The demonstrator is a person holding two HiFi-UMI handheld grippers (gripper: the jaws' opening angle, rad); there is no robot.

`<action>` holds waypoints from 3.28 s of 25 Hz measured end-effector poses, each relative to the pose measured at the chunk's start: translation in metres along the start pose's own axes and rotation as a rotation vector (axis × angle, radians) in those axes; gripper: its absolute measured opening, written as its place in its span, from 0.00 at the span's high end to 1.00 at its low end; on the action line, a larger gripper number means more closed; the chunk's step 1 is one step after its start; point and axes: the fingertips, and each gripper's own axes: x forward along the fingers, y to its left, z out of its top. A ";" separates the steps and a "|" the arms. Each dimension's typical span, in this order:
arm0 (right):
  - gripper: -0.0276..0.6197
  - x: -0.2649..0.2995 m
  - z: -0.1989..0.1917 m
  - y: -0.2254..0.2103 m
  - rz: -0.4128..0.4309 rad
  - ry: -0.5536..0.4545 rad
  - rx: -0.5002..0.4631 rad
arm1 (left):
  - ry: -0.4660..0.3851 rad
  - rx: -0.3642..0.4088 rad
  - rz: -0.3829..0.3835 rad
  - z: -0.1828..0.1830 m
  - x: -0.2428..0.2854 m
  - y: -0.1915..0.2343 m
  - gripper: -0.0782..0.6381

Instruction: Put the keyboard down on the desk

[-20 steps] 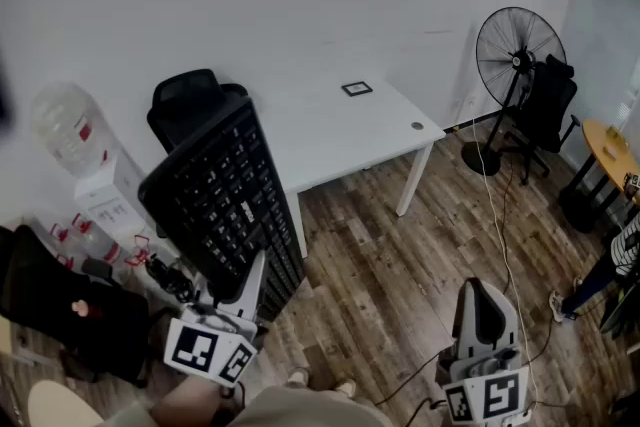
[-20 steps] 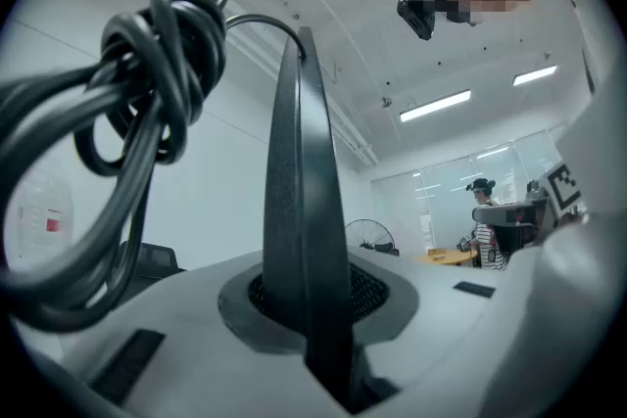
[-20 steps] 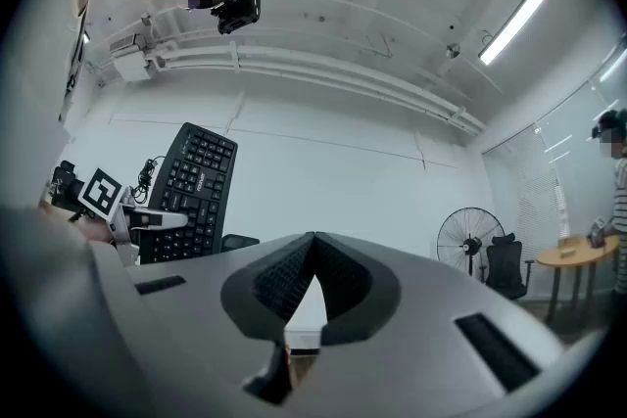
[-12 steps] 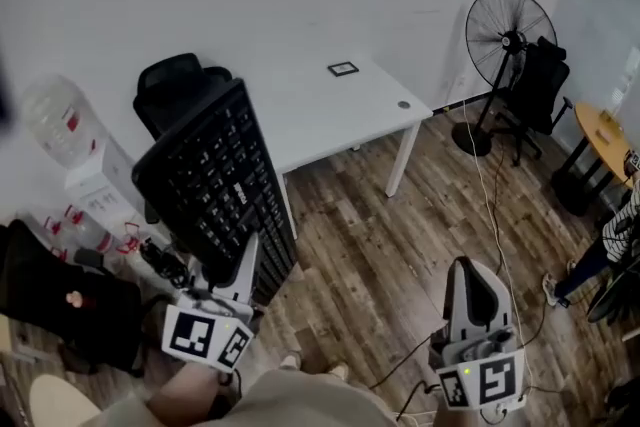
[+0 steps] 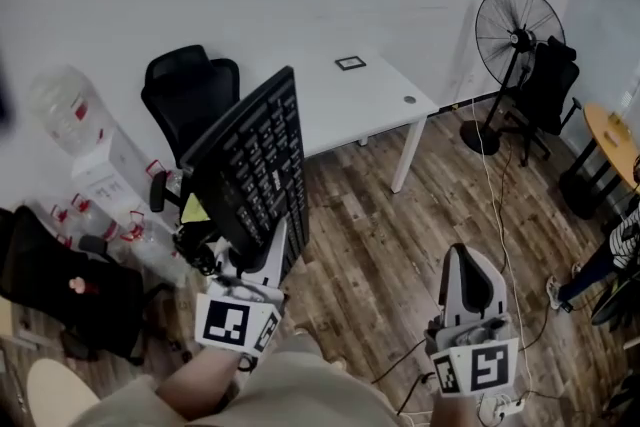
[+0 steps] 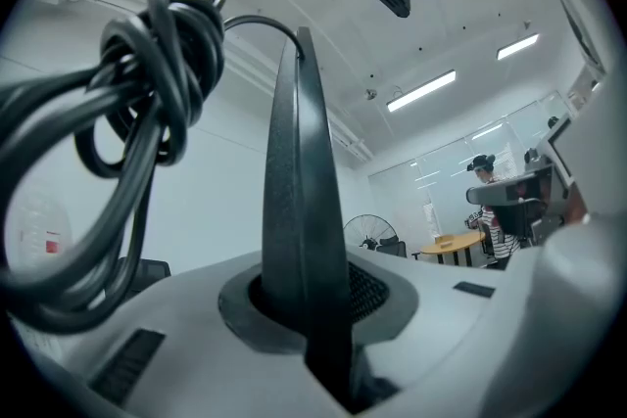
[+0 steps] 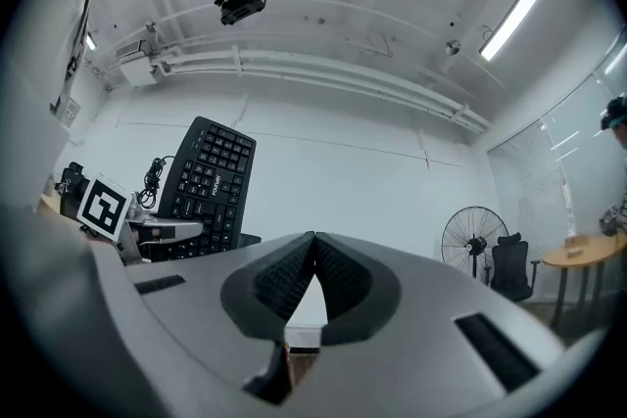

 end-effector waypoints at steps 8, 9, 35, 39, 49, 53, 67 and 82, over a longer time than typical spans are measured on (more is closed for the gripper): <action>0.92 0.029 -0.036 -0.027 -0.023 0.020 0.052 | 0.035 0.038 0.016 -0.033 0.026 -0.010 0.77; 0.92 0.033 -0.040 -0.028 -0.019 0.025 0.048 | 0.036 0.042 0.016 -0.038 0.029 -0.010 0.77; 0.92 0.307 -0.135 -0.071 0.006 0.210 0.020 | 0.180 -0.128 -0.013 -0.149 0.264 0.126 0.77; 0.92 0.354 -0.149 -0.075 -0.003 0.228 0.024 | 0.191 -0.149 -0.038 -0.161 0.308 0.150 0.77; 0.92 0.426 -0.185 -0.104 -0.020 0.282 0.033 | 0.231 -0.210 -0.040 -0.194 0.387 0.186 0.77; 0.92 0.458 -0.205 -0.128 -0.011 0.285 0.048 | 0.261 -0.217 -0.015 -0.215 0.416 0.192 0.77; 0.92 0.612 -0.258 -0.227 0.141 0.317 0.086 | 0.361 -0.206 0.174 -0.265 0.546 0.224 0.77; 0.92 0.732 -0.300 -0.290 0.335 0.383 0.094 | 0.402 -0.187 0.357 -0.288 0.633 0.242 0.77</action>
